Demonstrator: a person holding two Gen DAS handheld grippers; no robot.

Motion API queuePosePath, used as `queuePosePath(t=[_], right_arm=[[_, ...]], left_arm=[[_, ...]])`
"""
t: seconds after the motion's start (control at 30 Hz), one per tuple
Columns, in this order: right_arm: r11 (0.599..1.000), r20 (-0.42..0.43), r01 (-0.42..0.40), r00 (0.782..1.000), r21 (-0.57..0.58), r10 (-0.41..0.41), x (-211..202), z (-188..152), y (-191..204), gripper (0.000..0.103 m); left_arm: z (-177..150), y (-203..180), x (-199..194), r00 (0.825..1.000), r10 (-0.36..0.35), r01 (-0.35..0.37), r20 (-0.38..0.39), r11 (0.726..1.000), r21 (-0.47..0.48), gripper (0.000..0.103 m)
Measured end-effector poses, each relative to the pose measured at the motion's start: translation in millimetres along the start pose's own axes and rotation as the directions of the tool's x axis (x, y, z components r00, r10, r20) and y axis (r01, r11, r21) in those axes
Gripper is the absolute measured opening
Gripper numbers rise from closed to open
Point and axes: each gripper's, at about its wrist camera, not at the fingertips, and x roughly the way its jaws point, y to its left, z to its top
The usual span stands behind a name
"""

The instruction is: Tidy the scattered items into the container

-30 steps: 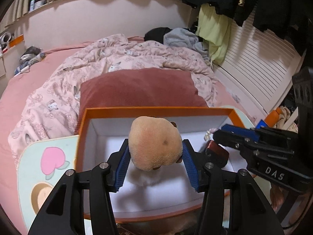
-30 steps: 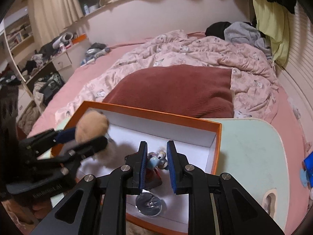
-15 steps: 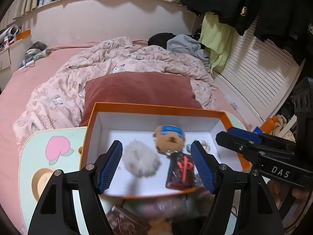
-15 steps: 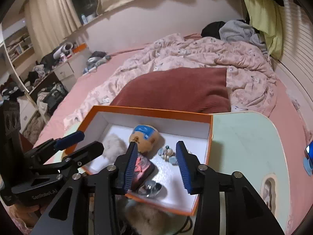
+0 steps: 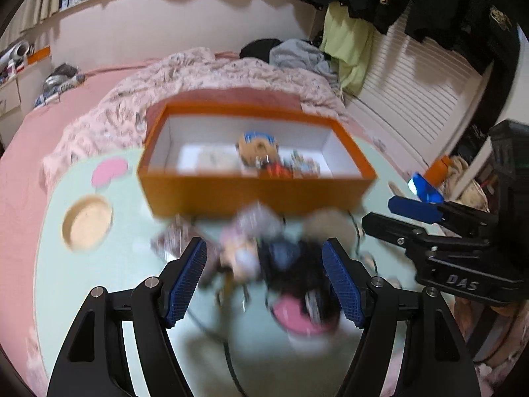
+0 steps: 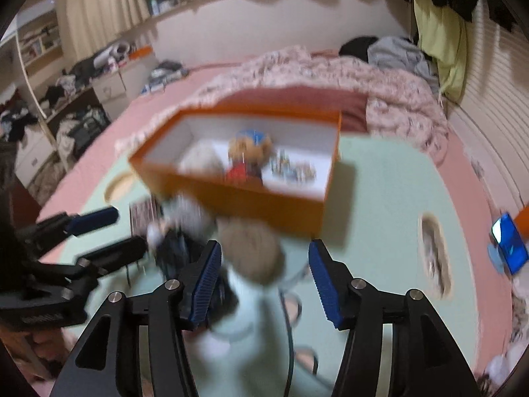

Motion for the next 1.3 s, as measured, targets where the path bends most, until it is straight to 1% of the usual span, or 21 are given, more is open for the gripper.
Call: queuePosePath(t=[0.1, 0.2, 0.27, 0.3, 0.33, 0.37, 0.4, 0.47, 0.5, 0.53, 0.6, 0.63, 0.67, 0.97, 1.3], right_arm=[[1.0, -0.084, -0.01, 0.996, 0.011, 0.011, 11, -25, -1, 0.055], [1.0, -0.131, 0.007, 0.991, 0.013, -0.005, 17, -38, -2, 0.055], [0.999, -0.13, 0.046, 0.99, -0.004, -0.046, 15, -42, -1, 0.064], [0.998, -0.13, 0.06, 0.99, -0.01, -0.06, 16, -43, 0, 0.07], [0.998, -0.133, 0.067, 0.989, -0.014, -0.068, 17, -44, 1, 0.076], [0.997, -0.139, 0.076, 0.987, -0.021, -0.078, 19, -45, 2, 0.079], [0.996, -0.138, 0.088, 0.986, -0.032, -0.092, 21, -46, 4, 0.083], [0.992, -0.14, 0.111, 0.983, -0.056, -0.118, 25, -48, 9, 0.092], [0.992, -0.143, 0.108, 0.983, -0.063, -0.116, 27, -49, 11, 0.101], [0.992, -0.146, 0.104, 0.983, -0.07, -0.113, 30, -50, 12, 0.103], [0.992, -0.144, 0.103, 0.983, -0.069, -0.112, 31, -49, 11, 0.103], [0.992, -0.144, 0.102, 0.983, -0.068, -0.111, 32, -48, 11, 0.103], [0.993, -0.144, 0.104, 0.983, -0.064, -0.112, 33, -47, 13, 0.103], [0.992, -0.141, 0.109, 0.983, -0.068, -0.118, 34, -46, 18, 0.103], [0.992, -0.145, 0.108, 0.982, -0.07, -0.118, 35, -46, 20, 0.103]], left_arm=[[-19, -3, -3, 0.999, 0.019, -0.018, -0.04, 1.0, 0.024, 0.073], [-34, -3, -3, 0.998, 0.041, -0.04, -0.056, 0.999, 0.02, 0.073], [-41, 0, 3, 0.994, 0.066, -0.066, -0.086, 0.998, 0.01, 0.073], [-44, 2, 6, 0.992, 0.077, -0.076, -0.102, 0.997, 0.009, 0.073], [-46, 4, 9, 0.99, 0.081, -0.081, -0.117, 0.997, 0.006, 0.073], [-48, 6, 13, 0.988, 0.08, -0.08, -0.133, 0.997, -0.001, 0.073], [-49, 7, 14, 0.988, 0.082, -0.083, -0.129, 0.997, -0.001, 0.074], [-48, 8, 16, 0.986, 0.097, -0.098, -0.133, 0.995, 0.003, 0.082], [-48, 8, 17, 0.985, 0.108, -0.108, -0.132, 0.994, 0.011, 0.084], [-48, 6, 18, 0.983, 0.125, -0.123, -0.133, 0.992, 0.026, 0.086], [-48, 6, 22, 0.974, 0.185, -0.178, -0.129, 0.982, 0.061, 0.09], [-50, 8, 23, 0.972, 0.2, -0.194, -0.125, 0.979, 0.058, 0.098], [-50, 13, 25, 0.969, 0.209, -0.205, -0.132, 0.978, 0.039, 0.103], [-53, 23, 24, 0.97, 0.211, -0.209, -0.118, 0.977, 0.032, 0.103], [-54, 19, 26, 0.97, 0.211, -0.209, -0.118, 0.977, 0.035, 0.103]])
